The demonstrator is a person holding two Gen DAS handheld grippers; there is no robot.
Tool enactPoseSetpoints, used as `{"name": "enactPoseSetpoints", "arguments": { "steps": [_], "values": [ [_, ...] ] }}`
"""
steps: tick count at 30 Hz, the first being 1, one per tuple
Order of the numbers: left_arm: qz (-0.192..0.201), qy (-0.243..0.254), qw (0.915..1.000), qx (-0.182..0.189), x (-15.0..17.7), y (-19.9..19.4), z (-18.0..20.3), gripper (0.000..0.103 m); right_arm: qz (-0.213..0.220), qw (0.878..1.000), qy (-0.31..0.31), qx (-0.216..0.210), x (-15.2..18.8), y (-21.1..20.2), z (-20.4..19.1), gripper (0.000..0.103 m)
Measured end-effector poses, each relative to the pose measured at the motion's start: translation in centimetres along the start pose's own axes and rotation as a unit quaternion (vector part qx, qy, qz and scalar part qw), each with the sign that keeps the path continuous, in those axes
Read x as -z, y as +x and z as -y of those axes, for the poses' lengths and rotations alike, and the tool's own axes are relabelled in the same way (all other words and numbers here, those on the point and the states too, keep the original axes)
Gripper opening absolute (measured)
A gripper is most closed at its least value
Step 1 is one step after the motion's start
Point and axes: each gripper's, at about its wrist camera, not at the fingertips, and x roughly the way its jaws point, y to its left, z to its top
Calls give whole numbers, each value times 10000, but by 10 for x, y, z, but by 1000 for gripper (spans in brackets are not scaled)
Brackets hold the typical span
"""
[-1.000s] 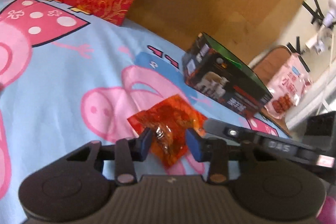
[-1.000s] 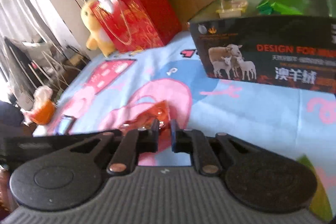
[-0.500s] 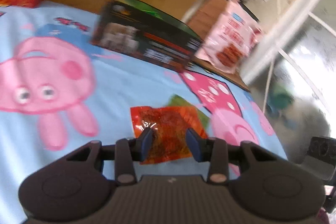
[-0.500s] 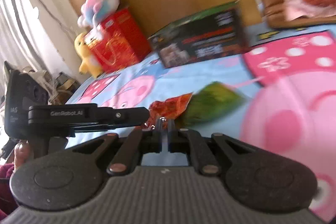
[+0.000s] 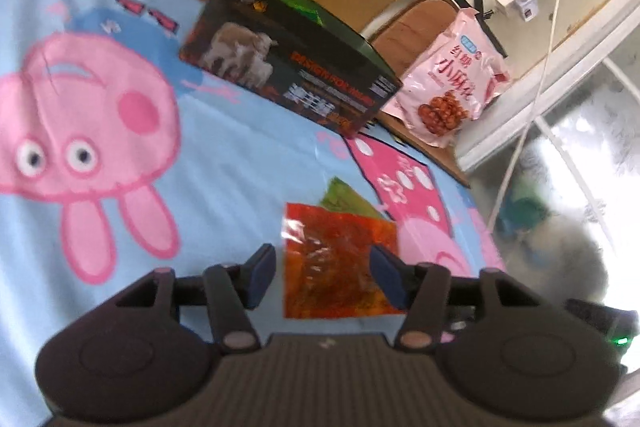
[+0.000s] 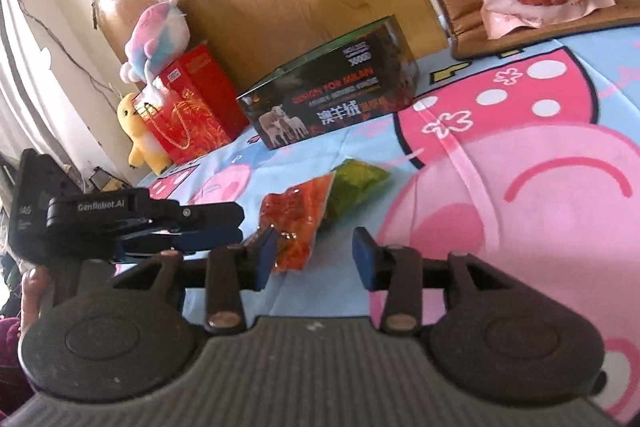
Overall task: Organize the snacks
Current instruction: 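Lift the orange packet into the black box and open the right gripper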
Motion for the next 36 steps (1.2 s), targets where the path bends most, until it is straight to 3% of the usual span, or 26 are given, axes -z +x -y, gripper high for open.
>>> {"name": "enactPoseSetpoints", "arguments": {
  "steps": [2, 3, 4, 5, 7, 10, 14, 17, 19, 24, 27, 29, 30, 32, 34, 36],
  "values": [
    [-20, 5, 9999, 112, 1, 6, 2, 53, -154, 9998, -69, -43, 1, 8, -2, 41],
    [-9, 67, 9999, 108, 2, 7, 4, 52, -225, 9996, -143, -91, 3, 11, -4, 24],
    [16, 148, 9999, 74, 4, 8, 8, 43, -308, 9992, -237, -100, 5, 14, -6, 14],
    [9, 225, 9997, 62, 5, 8, 11, 41, -369, 9988, -297, -119, 7, 16, -8, 10],
    [6, 287, 9995, 118, 7, 7, 14, 28, -409, 9983, -349, -232, 10, 14, -11, 9],
    [-55, 164, 9977, 654, 5, 1, 17, 28, -390, 9977, -370, -413, 10, 9, -16, 8],
    [128, 376, 9973, 623, -4, -9, 29, 29, -244, 9970, -429, -601, 2, 7, -29, 6],
    [388, 105, 9966, 714, -16, -27, 19, 39, -65, 9955, -43, -945, -15, 6, -25, 3],
    [518, -71, 9965, 658, -21, -36, 10, 59, -6, 9926, 362, -1159, -26, 7, -16, 2],
    [426, -451, 9928, 1029, -23, -41, -4, 81, 86, 9785, 1211, -1668, -37, 8, 7, 2],
    [339, -512, 9898, 1289, -22, -37, -3, 82, 129, 9651, 1698, -1988, -40, 10, 17, 2],
    [308, -536, 9882, 1402, -24, -34, -2, 78, 146, 9537, 1976, -2261, -41, 12, 24, 2],
    [294, -538, 9870, 1488, -27, -32, 0, 65, 146, 9473, 2099, -2415, -44, 14, 26, 2],
    [348, -474, 9874, 1468, -36, -31, 5, 56, 165, 9378, 2262, -2627, -50, 17, 27, 2],
    [501, -248, 9898, 1310, -54, -30, 12, 47, 253, 9340, 2275, -2743, -61, 20, 27, 3],
    [625, -106, 9910, 1180, -74, -28, 18, 47, 373, 9376, 2135, -2719, -80, 23, 23, 3]
  ]
}}
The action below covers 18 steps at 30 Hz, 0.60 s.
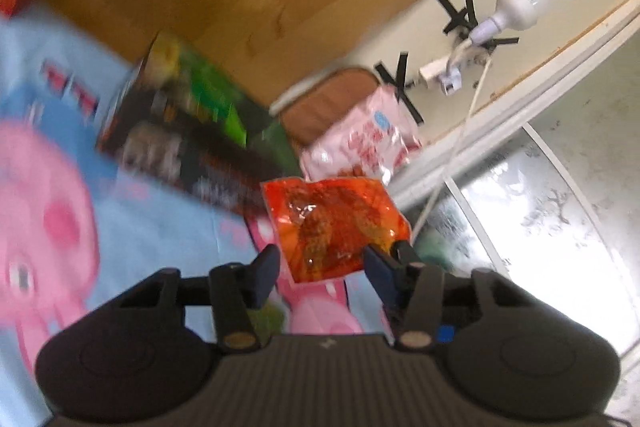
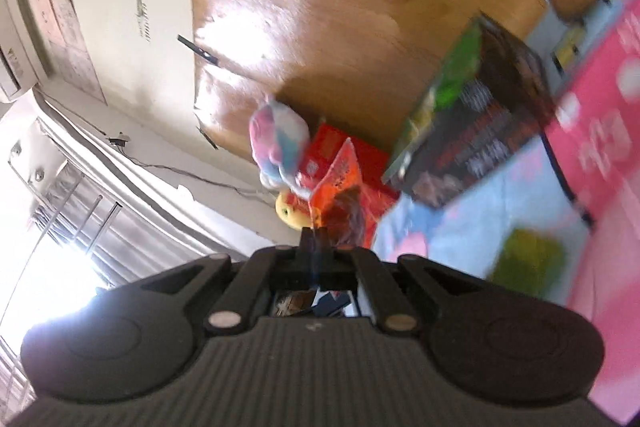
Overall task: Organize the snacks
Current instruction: 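Lift the orange packet into the black box and open the right gripper, then move the right gripper to the dark green packet and grasp it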
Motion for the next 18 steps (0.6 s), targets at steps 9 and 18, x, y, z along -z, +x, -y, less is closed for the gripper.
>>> {"name": "enactPoseSetpoints", "arguments": {
  "steps": [9, 18],
  "values": [
    [232, 409, 9936, -1032, -87, 77, -8, 49, 227, 9684, -1939, 1554, -55, 79, -24, 5],
    [364, 826, 9841, -1527, -78, 83, 0, 53, 196, 8903, -3521, 2882, -34, 107, -24, 45]
  ]
}}
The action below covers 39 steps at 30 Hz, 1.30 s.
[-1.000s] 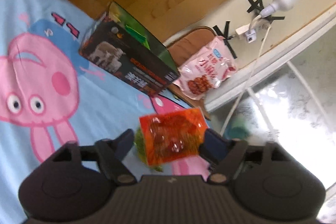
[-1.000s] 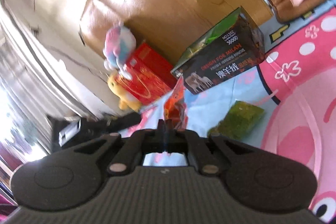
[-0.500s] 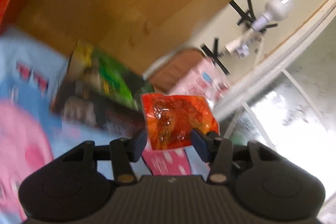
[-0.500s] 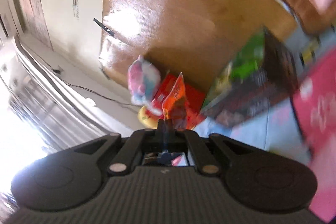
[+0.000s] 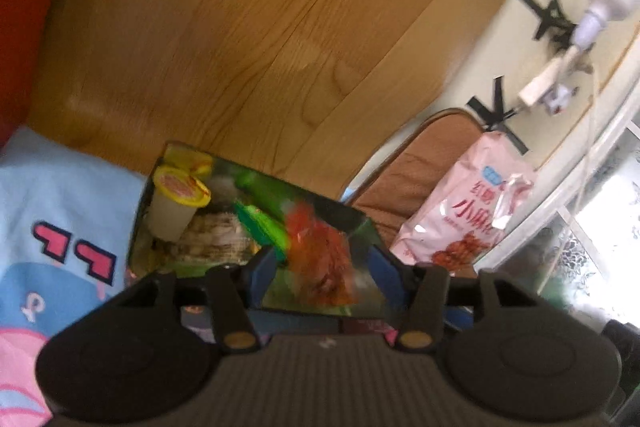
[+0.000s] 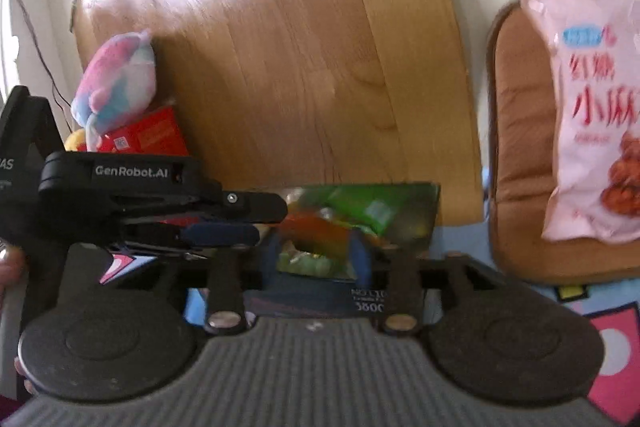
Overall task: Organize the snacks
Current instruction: 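Move the right gripper to the dark green packet and grasp it, then lift the dark green packet with the right gripper toward the black box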
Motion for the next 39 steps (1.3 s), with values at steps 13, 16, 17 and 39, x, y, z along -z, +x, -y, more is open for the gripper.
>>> {"name": "enactPoseSetpoints", "arguments": {
  "steps": [13, 16, 17, 39],
  "values": [
    [-1166, 64, 9929, 204, 119, -39, -3, 53, -890, 9763, 1957, -241, 97, -88, 53, 42],
    [-1253, -288, 9907, 440, 131, -34, -9, 48, -968, 9703, 2196, -300, 109, -87, 51, 38],
    [-1300, -328, 9900, 441, 133, -34, -8, 48, -1008, 9679, 2269, -383, 109, -84, 49, 34],
    [-717, -172, 9969, -280, 186, -119, -3, 40, -1628, 9379, 2483, -1794, 142, -105, -9, 19]
  ]
}}
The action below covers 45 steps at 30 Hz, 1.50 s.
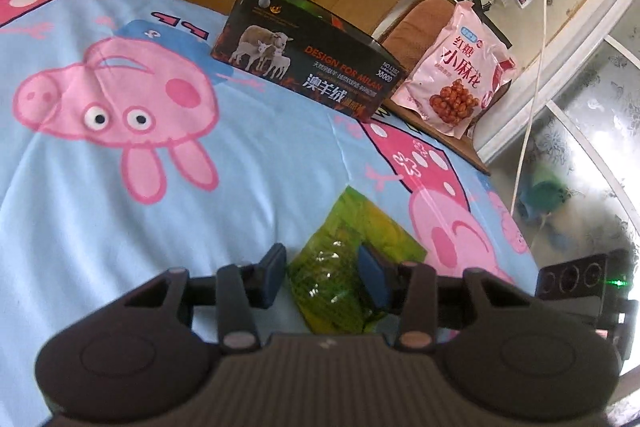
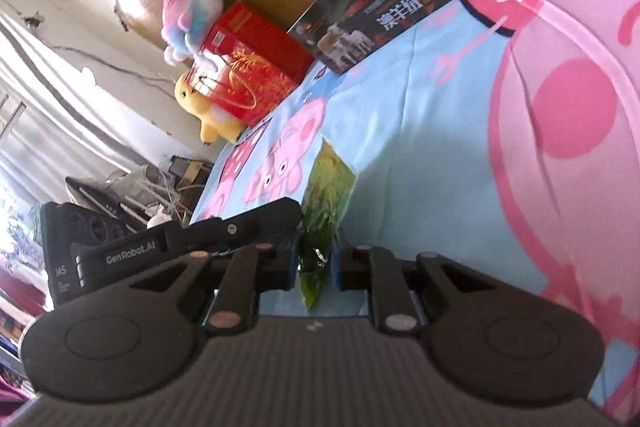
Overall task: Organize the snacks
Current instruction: 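Lift the dark green packet with the right gripper toward the black box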
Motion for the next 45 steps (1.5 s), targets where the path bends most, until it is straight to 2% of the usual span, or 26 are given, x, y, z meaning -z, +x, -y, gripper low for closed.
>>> {"name": "enactPoseSetpoints", "arguments": {
  "steps": [25, 32, 41, 45],
  "values": [
    [-37, -60, 10000, 34, -2, 1, -3, 42, 155, 9995, -281, 24, 6, -3, -2, 20],
    [-40, -54, 10000, 23, -2, 1, -3, 43, 301, 9977, -553, 252, 10, -4, -9, 22],
    [-35, -47, 10000, 59, -2, 1, -2, 47, 301, 9972, -601, 320, 10, -1, -11, 23],
    [-26, -86, 9999, 100, -2, 1, -3, 49, 308, 9974, -594, 281, 9, -2, -10, 20]
  ]
}}
